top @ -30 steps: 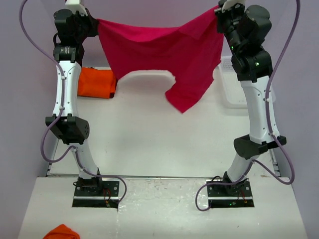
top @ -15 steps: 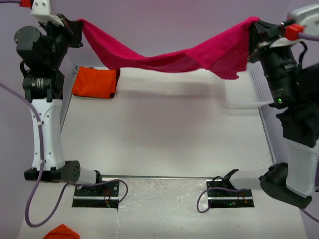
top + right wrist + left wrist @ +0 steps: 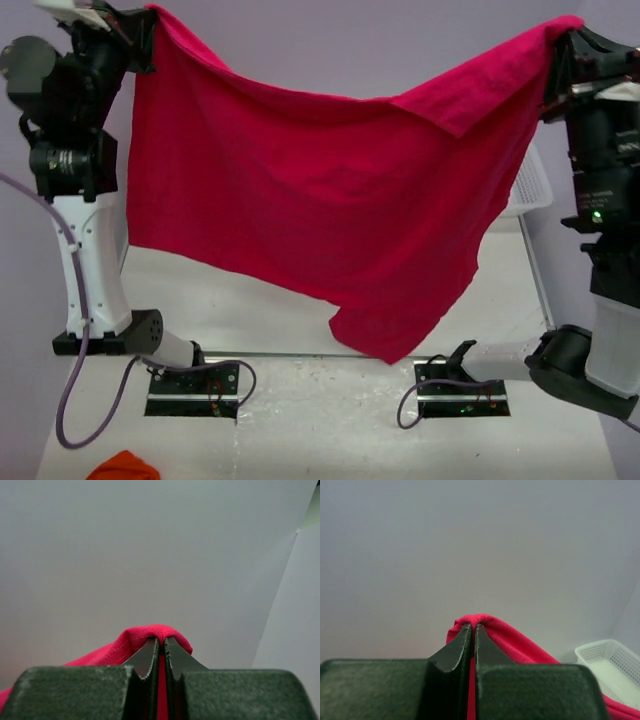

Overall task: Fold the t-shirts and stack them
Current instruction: Flatten out the tshirt

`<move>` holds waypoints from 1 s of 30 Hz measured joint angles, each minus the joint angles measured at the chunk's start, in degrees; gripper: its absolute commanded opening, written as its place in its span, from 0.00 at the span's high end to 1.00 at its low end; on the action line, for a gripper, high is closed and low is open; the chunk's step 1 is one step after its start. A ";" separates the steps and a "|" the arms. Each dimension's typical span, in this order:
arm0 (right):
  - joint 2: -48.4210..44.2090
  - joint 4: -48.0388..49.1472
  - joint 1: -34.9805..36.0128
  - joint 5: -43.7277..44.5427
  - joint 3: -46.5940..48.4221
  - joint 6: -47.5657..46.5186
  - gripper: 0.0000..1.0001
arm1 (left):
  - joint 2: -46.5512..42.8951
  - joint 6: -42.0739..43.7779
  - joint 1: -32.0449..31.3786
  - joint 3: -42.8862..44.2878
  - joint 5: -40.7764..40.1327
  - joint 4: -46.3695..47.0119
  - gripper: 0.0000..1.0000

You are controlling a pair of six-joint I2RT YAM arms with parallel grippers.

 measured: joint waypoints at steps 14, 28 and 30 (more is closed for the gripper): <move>26.43 -2.78 -21.46 -14.16 10.88 7.17 1.00 | 29.92 -1.40 0.61 9.79 1.18 -1.88 1.00; 23.78 -3.10 -32.98 -24.94 4.24 17.75 1.00 | 25.59 -4.02 3.10 0.74 3.52 9.77 1.00; 23.37 -4.26 -33.62 -25.44 0.92 20.48 1.00 | 25.18 -4.02 3.06 -5.16 3.23 9.97 1.00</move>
